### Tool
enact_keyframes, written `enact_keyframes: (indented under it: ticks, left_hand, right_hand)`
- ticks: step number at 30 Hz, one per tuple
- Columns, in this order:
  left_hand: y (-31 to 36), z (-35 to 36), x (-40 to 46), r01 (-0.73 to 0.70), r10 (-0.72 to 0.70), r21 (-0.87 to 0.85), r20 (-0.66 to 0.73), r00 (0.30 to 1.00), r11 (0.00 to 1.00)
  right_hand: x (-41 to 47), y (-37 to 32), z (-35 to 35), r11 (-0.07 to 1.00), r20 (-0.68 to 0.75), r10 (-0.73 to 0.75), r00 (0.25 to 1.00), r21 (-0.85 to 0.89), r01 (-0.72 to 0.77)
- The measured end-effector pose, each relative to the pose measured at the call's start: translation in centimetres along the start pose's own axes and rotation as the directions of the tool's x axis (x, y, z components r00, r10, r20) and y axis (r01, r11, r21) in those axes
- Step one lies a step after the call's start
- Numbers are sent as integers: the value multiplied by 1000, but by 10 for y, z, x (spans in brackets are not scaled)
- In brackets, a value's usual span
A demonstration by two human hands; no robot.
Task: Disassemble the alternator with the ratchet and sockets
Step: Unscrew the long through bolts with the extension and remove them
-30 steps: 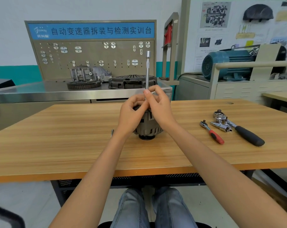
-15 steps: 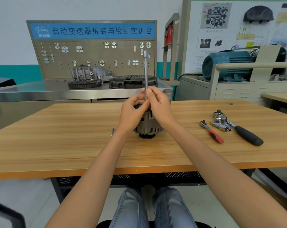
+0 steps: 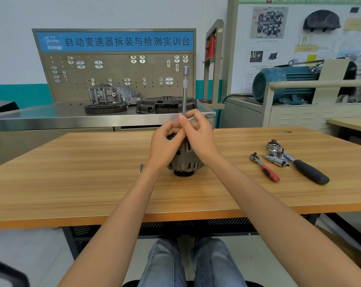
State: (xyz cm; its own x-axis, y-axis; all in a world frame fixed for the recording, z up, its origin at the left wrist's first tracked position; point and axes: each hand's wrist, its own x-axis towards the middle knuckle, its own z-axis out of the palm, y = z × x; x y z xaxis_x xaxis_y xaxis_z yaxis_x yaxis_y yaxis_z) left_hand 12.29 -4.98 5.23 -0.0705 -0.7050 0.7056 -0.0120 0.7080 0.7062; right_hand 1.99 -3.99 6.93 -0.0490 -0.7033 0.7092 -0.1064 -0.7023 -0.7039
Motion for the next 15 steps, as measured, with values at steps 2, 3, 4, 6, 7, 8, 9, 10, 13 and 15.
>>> enact_keyframes:
  ticks: [2,3,4,6,7,8,9,10,13,15]
  left_hand:
    - [0,0,0,1,-1,-6,0,1000,1000]
    - [-1,0,1,-1,1,-6,0,1000,1000]
    - [-1,0,1,-4,4,-5,0,1000,1000]
    - [-2,0,1,-10,10,-2,4,1000,1000]
    - [-3,0,1,-11,11,0,6,1000,1000]
    - [-3,-1,1,-12,12,1,9,1000,1000]
    - [-3,-1,1,-15,15,2,13,1000,1000]
    - [-3,-1,1,-19,19,3,17,1000,1000]
    - [-1,-2,2,-28,28,5,31,999,1000]
    - [0,-2,1,-34,34,7,34,999,999]
  right_hand:
    - [1,1,-1,1000,7,-10,1000,-10,11]
    - [1,1,-1,1000,12,-10,1000,-11,10]
    - [1,1,-2,1000,17,-6,1000,-15,6]
    - [2,1,-2,1000,19,6,1000,-26,-6]
    - [2,1,-2,999,18,10,1000,-32,-9]
    - [3,1,-2,999,16,8,1000,-42,-7]
    - [3,1,-2,999,13,4,1000,-53,-3]
    - [3,1,-2,998,10,1,1000,-62,0]
    - [3,0,-1,997,6,8,1000,-71,-7]
    - [2,0,-1,998,3,15,1000,-65,-15]
